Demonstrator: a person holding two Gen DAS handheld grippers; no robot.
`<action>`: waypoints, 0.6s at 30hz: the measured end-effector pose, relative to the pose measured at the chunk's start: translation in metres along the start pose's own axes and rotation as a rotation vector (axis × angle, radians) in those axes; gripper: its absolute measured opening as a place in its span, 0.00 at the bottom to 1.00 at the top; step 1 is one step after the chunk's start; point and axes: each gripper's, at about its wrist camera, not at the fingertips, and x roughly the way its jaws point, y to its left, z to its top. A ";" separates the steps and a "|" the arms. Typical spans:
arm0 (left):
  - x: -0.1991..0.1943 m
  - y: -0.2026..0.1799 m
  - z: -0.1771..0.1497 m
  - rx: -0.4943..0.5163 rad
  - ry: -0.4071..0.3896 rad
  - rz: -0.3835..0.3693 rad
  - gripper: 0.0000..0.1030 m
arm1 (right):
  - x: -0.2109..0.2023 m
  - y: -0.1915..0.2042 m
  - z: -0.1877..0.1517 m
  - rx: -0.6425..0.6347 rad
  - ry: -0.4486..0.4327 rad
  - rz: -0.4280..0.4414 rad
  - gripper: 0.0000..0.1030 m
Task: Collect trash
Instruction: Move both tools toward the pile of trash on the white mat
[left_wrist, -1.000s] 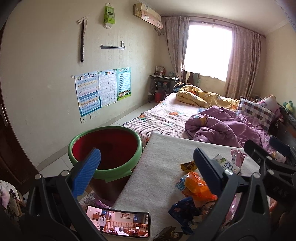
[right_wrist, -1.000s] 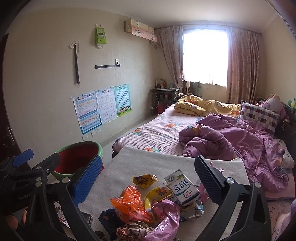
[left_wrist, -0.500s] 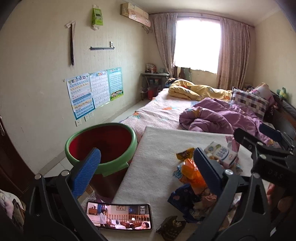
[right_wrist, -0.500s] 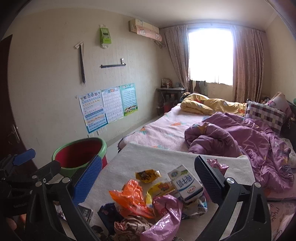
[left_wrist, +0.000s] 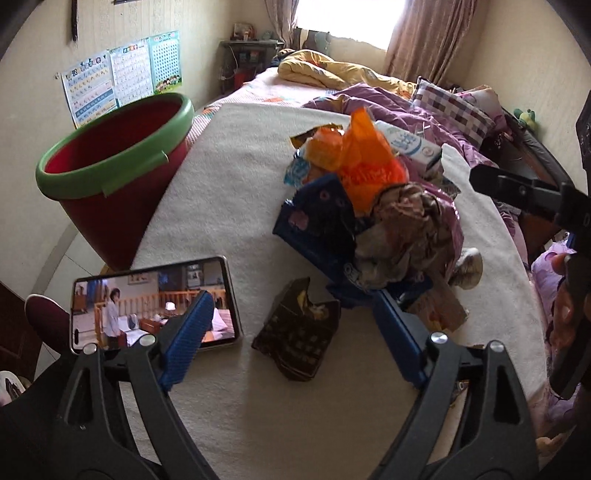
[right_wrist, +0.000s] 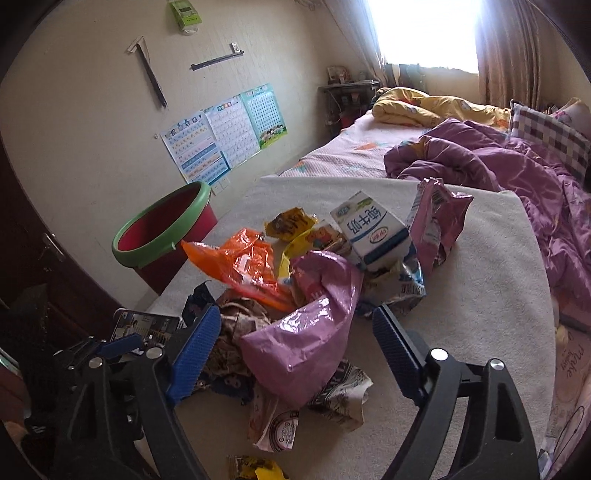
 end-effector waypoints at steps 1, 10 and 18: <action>0.004 -0.002 -0.002 0.005 0.010 -0.004 0.83 | 0.001 0.000 -0.003 -0.002 0.012 0.012 0.74; 0.018 -0.008 -0.010 -0.005 0.049 0.018 0.83 | -0.005 0.003 -0.015 -0.017 0.060 0.114 0.67; 0.008 -0.015 -0.021 -0.027 0.046 0.066 0.83 | -0.011 0.000 -0.019 -0.041 0.048 0.137 0.67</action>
